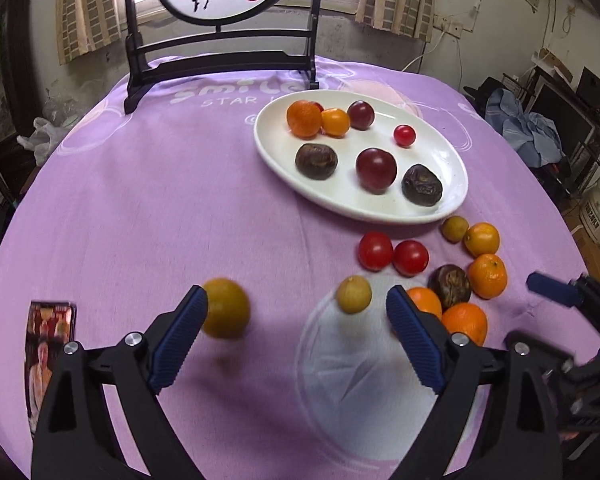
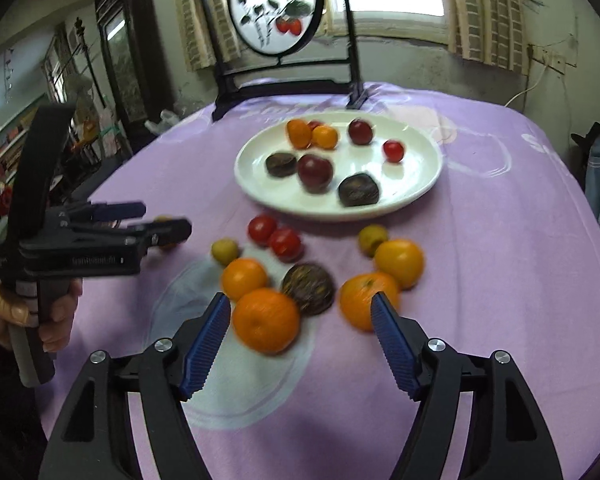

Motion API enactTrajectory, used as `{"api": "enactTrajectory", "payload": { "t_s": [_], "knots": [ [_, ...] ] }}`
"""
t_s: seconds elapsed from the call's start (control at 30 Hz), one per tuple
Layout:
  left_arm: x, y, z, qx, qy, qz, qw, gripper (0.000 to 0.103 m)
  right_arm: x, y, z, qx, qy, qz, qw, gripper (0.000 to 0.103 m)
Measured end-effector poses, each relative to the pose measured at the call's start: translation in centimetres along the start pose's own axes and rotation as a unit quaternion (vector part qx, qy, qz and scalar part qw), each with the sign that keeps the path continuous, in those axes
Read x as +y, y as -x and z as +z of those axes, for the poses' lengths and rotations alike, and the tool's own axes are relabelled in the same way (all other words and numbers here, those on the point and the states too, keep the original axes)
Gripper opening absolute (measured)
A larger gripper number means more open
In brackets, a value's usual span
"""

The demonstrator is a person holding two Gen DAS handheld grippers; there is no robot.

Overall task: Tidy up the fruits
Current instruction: 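Withdraw both tools from the plate toward the remaining fruit, then grasp a mandarin with the right tool while the left tool grasps a yellow-green fruit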

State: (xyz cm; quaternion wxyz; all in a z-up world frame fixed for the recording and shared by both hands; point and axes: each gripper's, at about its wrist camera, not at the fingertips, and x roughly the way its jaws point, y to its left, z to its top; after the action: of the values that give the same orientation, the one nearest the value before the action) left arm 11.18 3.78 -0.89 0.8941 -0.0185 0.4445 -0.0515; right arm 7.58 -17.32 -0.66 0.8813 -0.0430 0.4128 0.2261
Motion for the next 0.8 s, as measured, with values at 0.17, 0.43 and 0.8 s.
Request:
{"api": "enactTrajectory", "payload": {
  "t_s": [0.17, 0.43, 0.8],
  "knots": [
    [0.5, 0.6, -1.4, 0.003, -0.010, 0.001, 0.9999, 0.088, 2.2, -2.4, -0.7, 0.033, 0.025, -0.025, 0.999, 0.073],
    [1.8, 0.7, -2.4, 0.006, -0.014, 0.009, 0.9998, 0.089, 3.0, -4.6, -0.9, 0.051, 0.017, -0.048, 0.997, 0.046],
    [3.1, -1.7, -2.4, 0.028, 0.001, 0.016, 0.9995, 0.089, 1.3, -2.1, -1.7, 0.027, -0.012, -0.010, 1.000, 0.045]
  ]
}}
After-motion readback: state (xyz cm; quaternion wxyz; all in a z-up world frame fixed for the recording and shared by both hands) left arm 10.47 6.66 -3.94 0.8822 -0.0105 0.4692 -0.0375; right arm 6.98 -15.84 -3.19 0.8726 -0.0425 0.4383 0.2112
